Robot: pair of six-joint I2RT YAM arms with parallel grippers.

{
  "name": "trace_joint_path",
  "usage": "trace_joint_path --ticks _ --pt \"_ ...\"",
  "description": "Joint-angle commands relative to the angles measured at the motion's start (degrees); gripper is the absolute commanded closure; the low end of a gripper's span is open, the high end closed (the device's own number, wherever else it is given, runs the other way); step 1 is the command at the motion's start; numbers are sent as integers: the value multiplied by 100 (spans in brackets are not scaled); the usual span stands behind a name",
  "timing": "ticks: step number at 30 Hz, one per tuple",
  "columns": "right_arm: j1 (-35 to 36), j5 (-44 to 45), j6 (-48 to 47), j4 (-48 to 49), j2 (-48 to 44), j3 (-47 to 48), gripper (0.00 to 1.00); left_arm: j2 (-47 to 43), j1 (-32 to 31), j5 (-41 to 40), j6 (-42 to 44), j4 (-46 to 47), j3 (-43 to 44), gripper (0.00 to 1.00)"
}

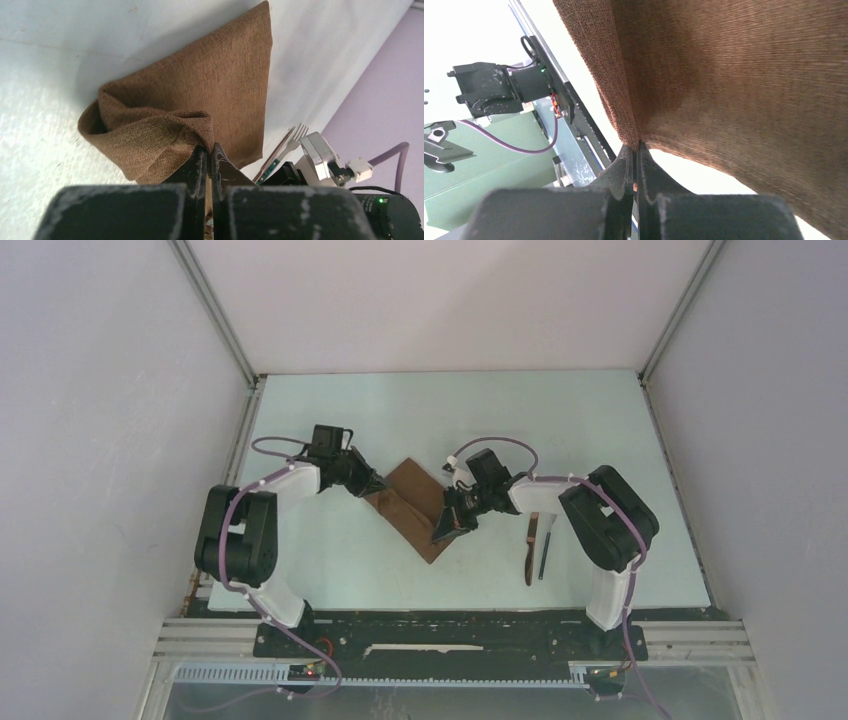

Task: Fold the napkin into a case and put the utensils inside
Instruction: Fold the lower triangle-folded napkin at the center of the board.

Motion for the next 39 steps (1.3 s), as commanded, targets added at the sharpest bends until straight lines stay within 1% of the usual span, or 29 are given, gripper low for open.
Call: trace_joint_path --ticks 1,8,14,17,19,21,23,24,25,26,27,29,31,32,35,36,39 --pt "-160 56 -397 -289 124 -36 100 436 -131 -271 150 -105 523 100" --pt "-226 178 -612 -470 294 134 100 703 -173 -407 221 -157 700 100" --pt "-220 268 -707 -626 237 302 100 867 -173 -491 266 -203 770 100" --pt "-226 294 -812 -816 308 402 96 917 -166 -505 309 -235 834 100" --pt "-239 501 -946 -1059 258 471 88 935 -167 -548 321 -247 843 100" --pt "-233 1195 -1132 -1556 -135 555 77 988 -172 -543 321 -235 853 100" --pt "-85 2637 -1377 -2238 -794 654 58 1069 -171 -446 285 -154 860 100" --pt "42 3176 -1529 -2360 -1103 705 49 1105 -168 -416 272 -124 861 100" --pt "174 3465 -1629 -2317 -1368 710 41 1119 -173 -401 260 -93 851 100" --pt "298 3456 -1671 -2169 -1521 709 37 1136 -175 -401 260 -71 856 100" --pt "338 3139 -1664 -1946 -1563 716 35 1135 -174 -394 255 -59 854 100" --pt "346 1962 -1317 -1282 -1379 715 32 1151 -173 -381 262 -46 857 100" --pt "372 848 -715 -338 -865 736 31 1149 -177 -391 269 -25 870 100" --pt "386 422 -403 -59 -565 848 31 1151 -178 -382 269 -15 874 100" --pt "384 -180 134 749 215 989 31 1159 -173 -305 260 8 876 100" --pt "342 -295 246 921 345 993 32 1153 -174 -272 285 8 882 100" --pt "271 -211 112 898 488 932 34 1061 -175 -238 406 -41 924 97"
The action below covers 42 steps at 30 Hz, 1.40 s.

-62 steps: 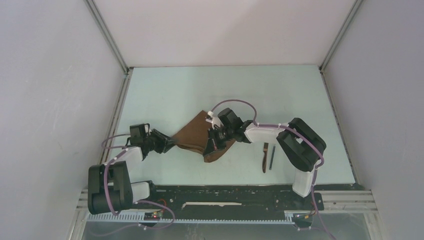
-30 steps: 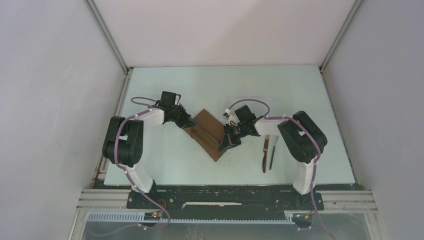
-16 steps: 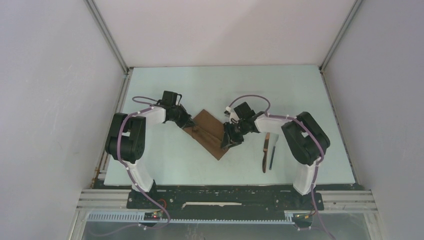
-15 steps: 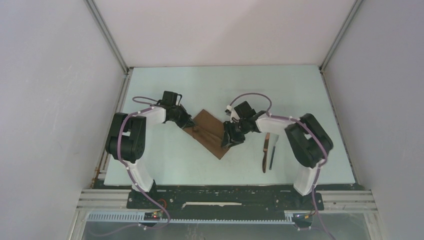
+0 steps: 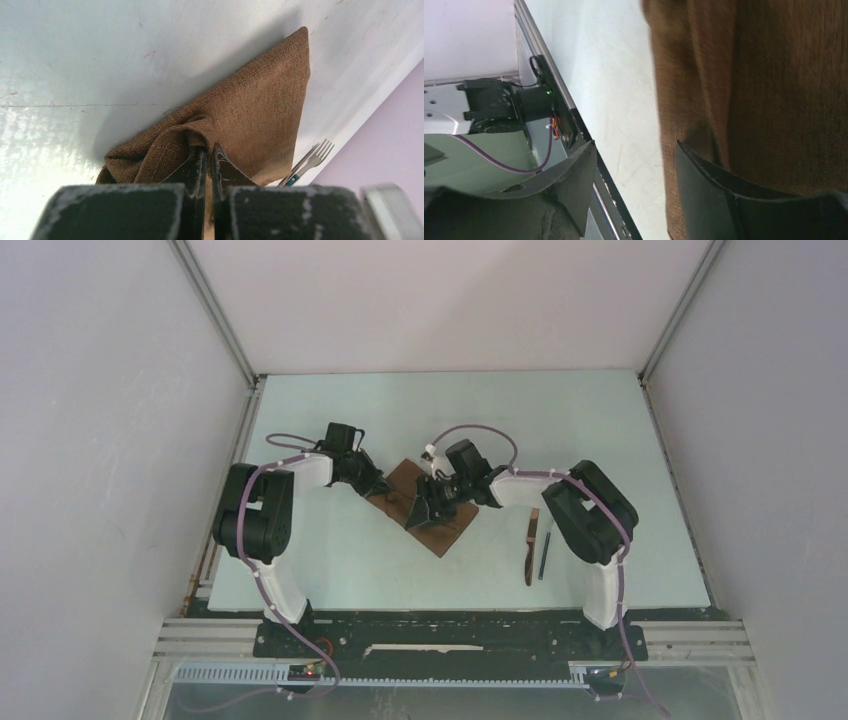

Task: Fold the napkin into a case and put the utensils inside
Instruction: Fold the lower triangle-folded napkin at the center of the board, then smooth out the 2/3-rectangle-folded napkin at the center of the board.

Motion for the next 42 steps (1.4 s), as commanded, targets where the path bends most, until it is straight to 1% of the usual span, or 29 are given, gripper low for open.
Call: trace_joint_path --ticks 1,3,6,8,9,11,14,15,16,17,19,21,23,29,32,35,38,42 --pt "-100 -558 293 541 183 -107 35 -111 25 8 304 112 277 93" --pt "-161 -557 304 640 242 -249 36 -233 21 78 423 78 314 82" --pt "-242 -538 356 858 300 -494 36 -610 15 178 651 58 307 58" --pt "-274 -526 424 996 303 -611 36 -1007 16 182 835 152 156 46" --pt "-281 -506 437 1010 297 -635 36 -1179 23 240 897 295 43 43" --pt "-284 -469 467 1006 274 -654 36 -1464 21 470 827 809 -357 41" --pt "-277 -459 549 1075 236 -647 36 -1632 28 809 454 1936 -1108 37" --pt "-275 -451 570 1096 222 -645 36 -1633 40 839 321 2246 -1303 37" --pt "-275 -448 600 1127 216 -640 36 -1583 51 895 189 2550 -1478 41" --pt "-267 -459 633 1182 218 -644 37 -1483 66 942 79 2864 -1589 47" --pt "-235 -477 673 1259 223 -623 36 -1095 101 1062 -53 3247 -1609 67" --pt "-173 -457 637 1215 207 -566 36 -817 164 1106 -138 3546 -1583 82" --pt "-110 -428 569 1099 189 -487 36 -644 252 1102 -156 3763 -1576 87" --pt "48 -413 501 964 213 -240 34 -76 375 1125 -193 3925 -1450 92" --pt "151 -402 485 889 261 -25 34 146 423 1008 -316 3904 -1451 97" --pt "238 -376 454 787 354 293 32 358 443 1012 -404 3850 -1362 99" --pt "313 -495 483 763 702 748 30 506 471 1063 -438 3640 -1233 100" --pt "370 -678 476 598 1296 1550 30 576 522 1147 -379 3404 -1100 100"
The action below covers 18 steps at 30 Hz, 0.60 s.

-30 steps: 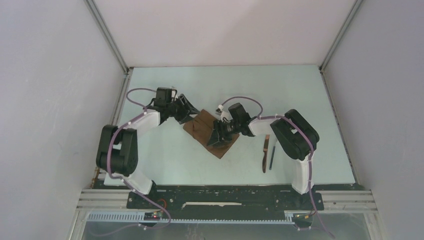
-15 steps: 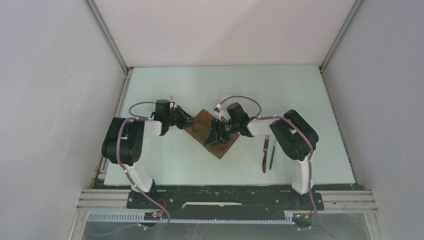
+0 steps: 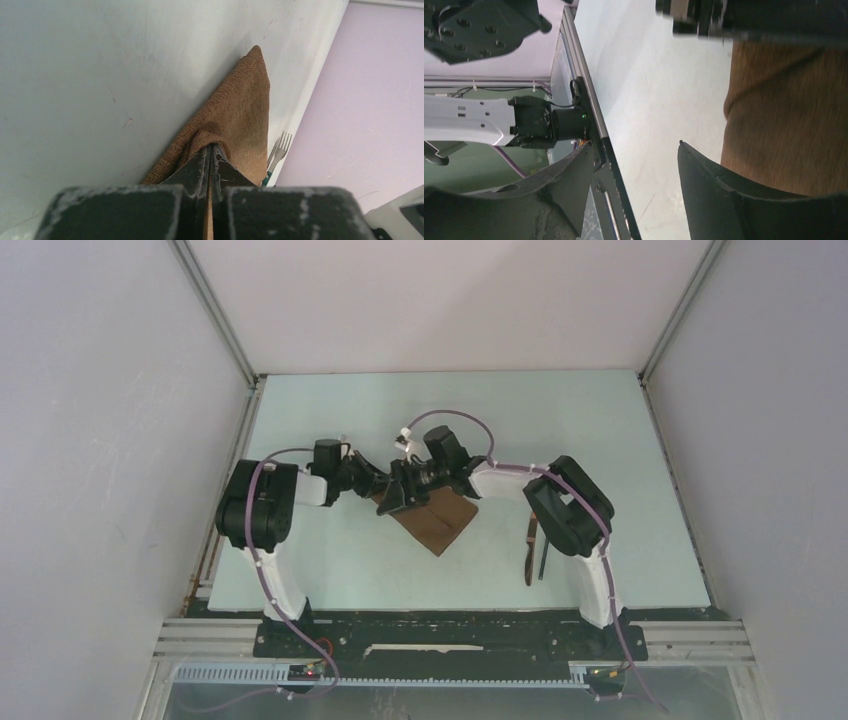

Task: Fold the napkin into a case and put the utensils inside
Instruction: Smooth out the 2/3-rectangle-folded napkin at the center of the board.

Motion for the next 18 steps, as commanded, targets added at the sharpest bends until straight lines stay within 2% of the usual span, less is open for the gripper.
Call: trace_joint_path --ticks 1,6,10,13,18 --pt "66 -270 -54 -91 587 746 31 131 108 -24 81 -405 252 100" --pt "3 -540 111 -16 1151 1329 39 193 124 -27 188 -690 349 100" --pt "-73 -659 158 -74 1385 1315 44 233 118 -32 245 -805 379 100" --pt "-129 -656 93 -167 1220 881 43 257 132 -55 299 -911 418 100" --pt "-255 -721 39 -69 349 -403 41 305 141 -72 370 -1036 500 100"
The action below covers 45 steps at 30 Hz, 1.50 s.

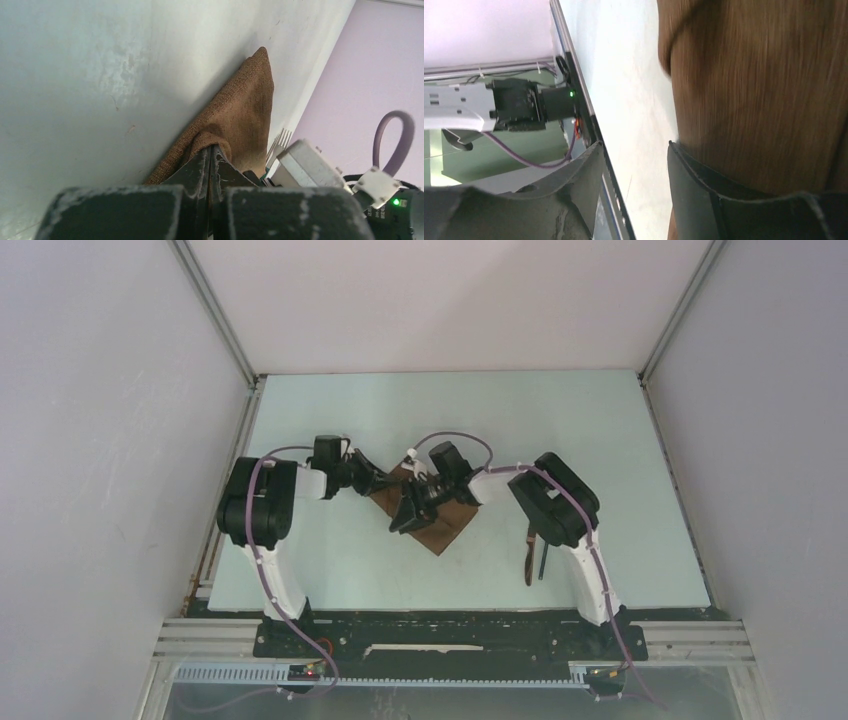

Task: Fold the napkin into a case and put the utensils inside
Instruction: Smooth out the 2/3-rectangle-folded napkin at the center of the board.

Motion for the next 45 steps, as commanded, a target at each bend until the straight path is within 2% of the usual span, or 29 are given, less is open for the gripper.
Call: trace_joint_path --ticks 1,11,13,15,17,20,25,28,32,36,39,41,44,45 --pt "-119 -50 -101 -40 -988 -1000 41 177 70 -269 333 -441 152 100" --pt "-660 -132 -223 345 -2296 -3336 38 55 65 -415 668 -897 403 100" --pt "-748 -114 -289 171 -2515 -3568 38 -82 40 -413 752 -1064 522 96" --pt "-713 117 -487 -279 -2982 -3646 37 -277 -1 -349 829 -1271 716 87" --pt "-675 460 -684 -839 -3699 -3639 34 -506 -46 -195 864 -1453 936 68" --pt "-1004 780 -843 -1465 -4215 -3482 32 -874 -102 8 935 -1832 1275 55" --pt "-1591 1642 -1181 -2166 -3951 -2711 31 -1577 -238 -58 1179 -2510 1446 46" --pt "-1831 1840 -1180 -2192 -3503 -2218 30 -1941 -355 -54 1194 -2637 1072 45" --pt "-2018 1711 -1251 -2117 -2791 -1770 30 -2186 -422 -207 1336 -2685 665 36" --pt "-1984 1570 -1242 -2089 -2636 -1721 30 -1738 -419 -68 1483 -2934 1056 37" --pt "-1953 1658 -1217 -2103 -2677 -1731 30 -1732 -407 -472 1518 -2855 1042 41" --pt "-1962 1623 -1195 -2041 -2646 -1716 29 -1484 -329 -518 1489 -2753 1087 50" --pt "-1951 1871 -1216 -2058 -2726 -1722 27 -1142 -186 -451 1282 -2457 1142 71" --pt "-1914 1964 -1214 -2038 -2828 -1721 26 -1062 -161 -412 1227 -2317 1169 74"
